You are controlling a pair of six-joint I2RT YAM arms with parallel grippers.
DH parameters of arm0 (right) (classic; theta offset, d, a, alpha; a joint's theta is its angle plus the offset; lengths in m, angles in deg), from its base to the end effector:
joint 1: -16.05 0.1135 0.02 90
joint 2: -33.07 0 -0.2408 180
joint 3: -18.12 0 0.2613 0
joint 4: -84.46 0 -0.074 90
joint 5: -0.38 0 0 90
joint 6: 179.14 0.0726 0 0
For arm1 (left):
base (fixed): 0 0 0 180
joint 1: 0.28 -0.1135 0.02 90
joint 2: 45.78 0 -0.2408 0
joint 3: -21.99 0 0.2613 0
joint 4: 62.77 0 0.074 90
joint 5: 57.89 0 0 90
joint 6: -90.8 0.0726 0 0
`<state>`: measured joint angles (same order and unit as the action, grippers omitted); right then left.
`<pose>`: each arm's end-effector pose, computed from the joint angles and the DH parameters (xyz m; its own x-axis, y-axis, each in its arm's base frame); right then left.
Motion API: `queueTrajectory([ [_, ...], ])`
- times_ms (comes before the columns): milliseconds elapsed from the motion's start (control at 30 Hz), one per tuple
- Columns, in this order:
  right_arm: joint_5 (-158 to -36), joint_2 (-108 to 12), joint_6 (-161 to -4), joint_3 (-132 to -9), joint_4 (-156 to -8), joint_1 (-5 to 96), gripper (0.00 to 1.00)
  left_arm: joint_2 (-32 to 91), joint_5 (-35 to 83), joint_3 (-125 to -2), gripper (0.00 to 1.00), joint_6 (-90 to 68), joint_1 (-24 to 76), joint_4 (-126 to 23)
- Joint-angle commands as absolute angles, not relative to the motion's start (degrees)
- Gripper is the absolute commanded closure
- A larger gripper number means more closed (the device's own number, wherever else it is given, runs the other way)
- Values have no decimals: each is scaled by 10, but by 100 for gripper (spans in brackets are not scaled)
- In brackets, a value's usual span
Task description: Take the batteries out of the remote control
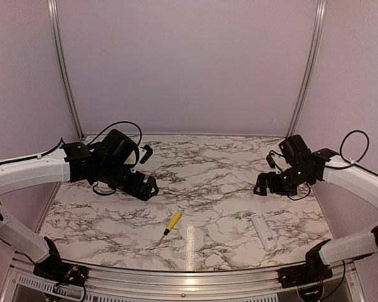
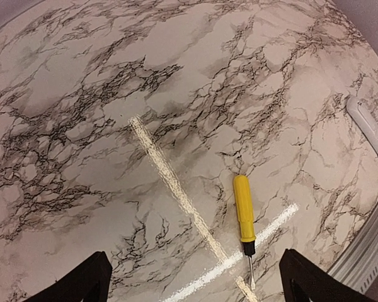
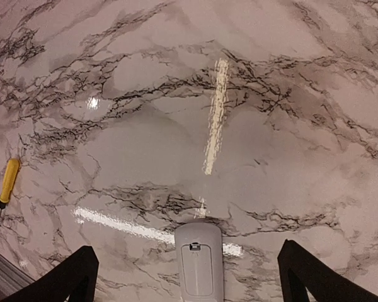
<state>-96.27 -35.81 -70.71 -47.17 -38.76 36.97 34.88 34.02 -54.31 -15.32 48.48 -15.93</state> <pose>0.2457 0.1029 0.1948 -0.8993 -0.0076 -0.4372 -0.1305 0.9589 0.2518 0.2215 -0.2490 0.2170 -0.6984 0.3757 -0.6092 0.5661 0.8107 -0.1490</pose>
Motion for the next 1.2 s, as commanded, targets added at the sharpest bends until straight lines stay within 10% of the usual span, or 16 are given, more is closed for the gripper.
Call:
queueTrajectory([
  [0, -899, -407, -684, -500, -323, 433, 2, 348, 354, -547, 2, -160, 488, -145],
  [1167, -932, -450, -574, -348, -306, 493, 12, 341, 369, -543, 2, -159, 488, -145],
])
